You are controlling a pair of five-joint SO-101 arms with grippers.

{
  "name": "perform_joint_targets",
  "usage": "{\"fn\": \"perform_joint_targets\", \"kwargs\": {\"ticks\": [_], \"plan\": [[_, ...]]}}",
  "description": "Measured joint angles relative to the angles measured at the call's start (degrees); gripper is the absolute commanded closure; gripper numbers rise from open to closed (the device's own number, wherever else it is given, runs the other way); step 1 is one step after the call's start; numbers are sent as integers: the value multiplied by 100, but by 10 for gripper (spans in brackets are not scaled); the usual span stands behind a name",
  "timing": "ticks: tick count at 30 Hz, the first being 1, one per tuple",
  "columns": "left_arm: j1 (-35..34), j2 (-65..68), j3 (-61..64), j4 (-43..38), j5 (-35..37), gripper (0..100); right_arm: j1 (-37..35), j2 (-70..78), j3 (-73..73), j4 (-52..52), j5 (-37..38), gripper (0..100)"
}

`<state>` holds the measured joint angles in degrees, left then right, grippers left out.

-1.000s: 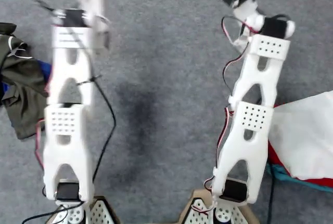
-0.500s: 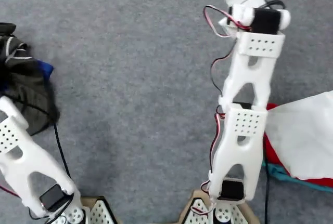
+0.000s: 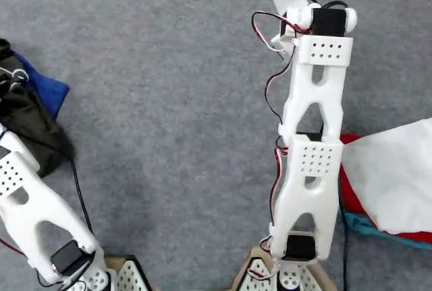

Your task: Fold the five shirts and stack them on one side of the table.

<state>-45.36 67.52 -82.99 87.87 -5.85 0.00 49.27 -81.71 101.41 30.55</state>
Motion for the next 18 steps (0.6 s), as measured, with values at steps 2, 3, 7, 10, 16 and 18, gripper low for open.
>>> {"fn": "perform_joint_targets", "kwargs": {"ticks": [2,3,7,10,16,18], "plan": [[70,18,-624,571,0,980,0,0,79,0,0,811],[132,0,-835,844,9,980,0,0,149,0,0,811],[422,-677,-888,1213,-9,980,-158,0,422,0,-114,814],[686,-1433,-958,1240,9,980,-273,88,651,0,-563,814],[1952,-2866,-985,1248,9,980,-237,220,1169,0,-1099,814],[2505,-3226,-993,1248,9,980,-70,220,1371,0,-1143,814]]}}
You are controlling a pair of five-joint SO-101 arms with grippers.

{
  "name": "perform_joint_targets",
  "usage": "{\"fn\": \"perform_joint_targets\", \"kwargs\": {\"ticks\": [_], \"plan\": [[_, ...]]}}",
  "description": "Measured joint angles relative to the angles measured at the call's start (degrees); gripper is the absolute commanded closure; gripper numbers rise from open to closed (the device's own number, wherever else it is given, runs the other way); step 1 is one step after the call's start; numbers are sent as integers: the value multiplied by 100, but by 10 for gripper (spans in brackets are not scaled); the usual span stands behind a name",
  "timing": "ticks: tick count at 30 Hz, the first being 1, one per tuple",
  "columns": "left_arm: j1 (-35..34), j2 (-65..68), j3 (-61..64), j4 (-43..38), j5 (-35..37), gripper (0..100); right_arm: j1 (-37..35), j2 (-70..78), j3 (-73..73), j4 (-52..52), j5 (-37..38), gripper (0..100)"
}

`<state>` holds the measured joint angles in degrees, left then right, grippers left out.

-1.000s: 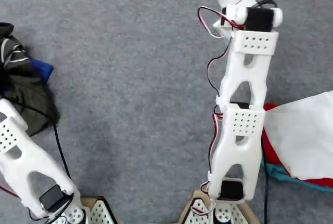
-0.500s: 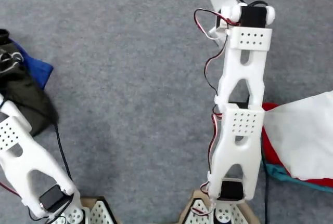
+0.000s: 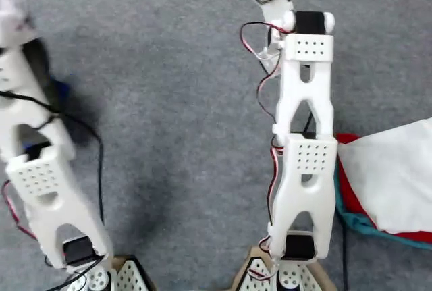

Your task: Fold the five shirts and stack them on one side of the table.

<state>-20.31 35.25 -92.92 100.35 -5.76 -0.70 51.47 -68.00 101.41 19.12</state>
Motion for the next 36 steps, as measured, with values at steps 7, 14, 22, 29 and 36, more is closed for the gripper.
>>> {"fn": "perform_joint_targets", "kwargs": {"ticks": [7,14,22,29,36], "plan": [[2136,-255,193,0,0,980,976,-26,809,0,-18,814],[3499,-255,1829,0,0,905,1679,-466,1574,0,308,811],[3464,-563,3851,0,756,688,1697,-1284,2110,0,484,811],[2576,-2013,5398,0,1020,685,580,-2198,3191,0,484,811],[1134,-4369,7385,0,1020,689,-1363,-3270,3877,0,484,683]]}}
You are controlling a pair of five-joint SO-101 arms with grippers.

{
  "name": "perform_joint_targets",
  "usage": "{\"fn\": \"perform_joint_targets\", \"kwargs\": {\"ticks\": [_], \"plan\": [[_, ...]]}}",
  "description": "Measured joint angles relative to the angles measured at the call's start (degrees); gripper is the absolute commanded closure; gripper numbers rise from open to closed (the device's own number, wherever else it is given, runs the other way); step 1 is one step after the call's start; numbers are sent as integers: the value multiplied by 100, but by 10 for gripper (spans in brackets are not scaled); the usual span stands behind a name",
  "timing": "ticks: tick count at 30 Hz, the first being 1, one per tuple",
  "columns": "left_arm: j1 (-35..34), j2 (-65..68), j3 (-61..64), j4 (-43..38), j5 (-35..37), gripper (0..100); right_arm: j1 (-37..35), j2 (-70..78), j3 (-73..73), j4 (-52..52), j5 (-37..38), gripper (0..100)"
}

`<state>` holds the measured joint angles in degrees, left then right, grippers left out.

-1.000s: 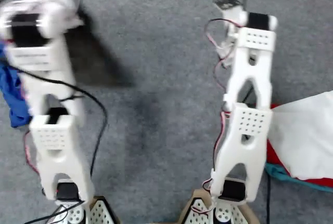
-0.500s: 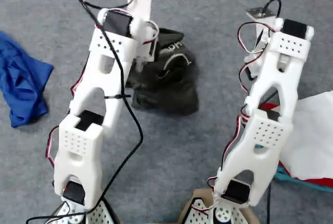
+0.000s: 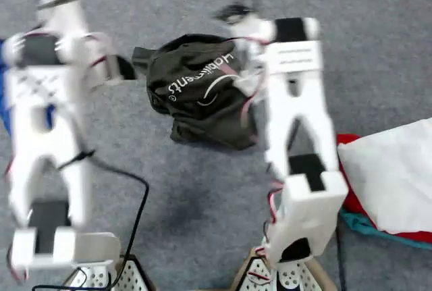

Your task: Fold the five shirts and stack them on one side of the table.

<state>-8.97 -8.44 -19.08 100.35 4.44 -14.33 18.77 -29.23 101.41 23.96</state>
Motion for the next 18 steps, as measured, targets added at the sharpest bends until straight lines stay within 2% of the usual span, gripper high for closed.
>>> {"fn": "perform_joint_targets", "kwargs": {"ticks": [4,7,11,14,16,18], "plan": [[-853,-1670,1275,0,9,689,-782,-123,-70,-70,0,552],[-1556,-2954,2295,0,9,689,-1055,-18,-211,-404,0,514],[-2418,-4598,3710,0,-62,689,-1134,844,-281,-1011,0,515],[-2998,-5714,4448,0,-545,689,-1116,1723,-431,-1380,0,520],[-3481,-6444,4730,0,-826,689,-1134,2277,-730,-1433,0,561],[-3938,-7024,4905,0,-1090,689,-1134,2760,-1143,-1319,0,644]]}}
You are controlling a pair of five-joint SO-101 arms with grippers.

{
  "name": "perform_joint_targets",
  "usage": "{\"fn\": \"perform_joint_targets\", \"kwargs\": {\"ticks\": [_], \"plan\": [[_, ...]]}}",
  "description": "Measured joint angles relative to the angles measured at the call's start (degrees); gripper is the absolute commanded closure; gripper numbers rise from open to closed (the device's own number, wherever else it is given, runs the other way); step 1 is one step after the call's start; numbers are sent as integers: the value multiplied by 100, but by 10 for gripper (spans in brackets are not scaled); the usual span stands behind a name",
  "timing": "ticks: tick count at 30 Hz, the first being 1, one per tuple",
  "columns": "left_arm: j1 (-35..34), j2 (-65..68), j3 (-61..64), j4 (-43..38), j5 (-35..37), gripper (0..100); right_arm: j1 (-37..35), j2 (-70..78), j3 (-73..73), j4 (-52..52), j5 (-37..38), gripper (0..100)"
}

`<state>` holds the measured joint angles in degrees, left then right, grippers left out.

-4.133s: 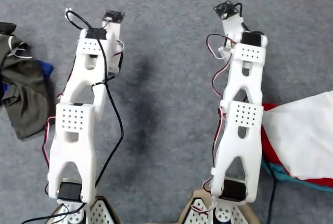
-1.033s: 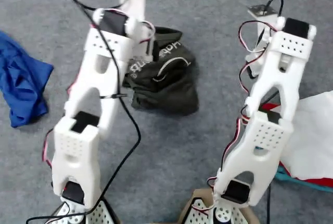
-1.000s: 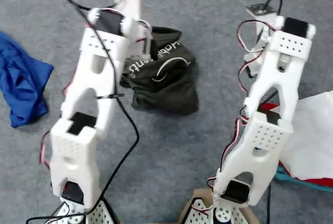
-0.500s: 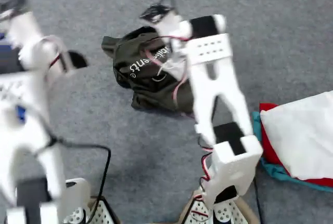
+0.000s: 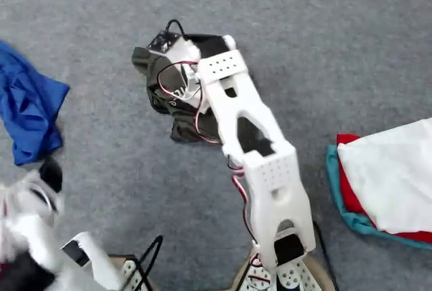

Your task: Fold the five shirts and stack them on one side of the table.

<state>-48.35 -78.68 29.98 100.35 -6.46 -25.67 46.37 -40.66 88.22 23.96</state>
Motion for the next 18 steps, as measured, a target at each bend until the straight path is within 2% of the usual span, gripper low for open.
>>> {"fn": "perform_joint_targets", "kwargs": {"ticks": [3,6,9,18], "plan": [[-554,-571,149,0,-466,689,0,607,-747,325,0,811],[-826,-747,176,0,-651,689,0,1134,-1582,738,0,962],[-879,-756,176,0,-695,689,0,1371,-2470,1222,0,950],[-879,-756,193,-237,-712,689,0,862,-4334,1310,-712,993]]}}
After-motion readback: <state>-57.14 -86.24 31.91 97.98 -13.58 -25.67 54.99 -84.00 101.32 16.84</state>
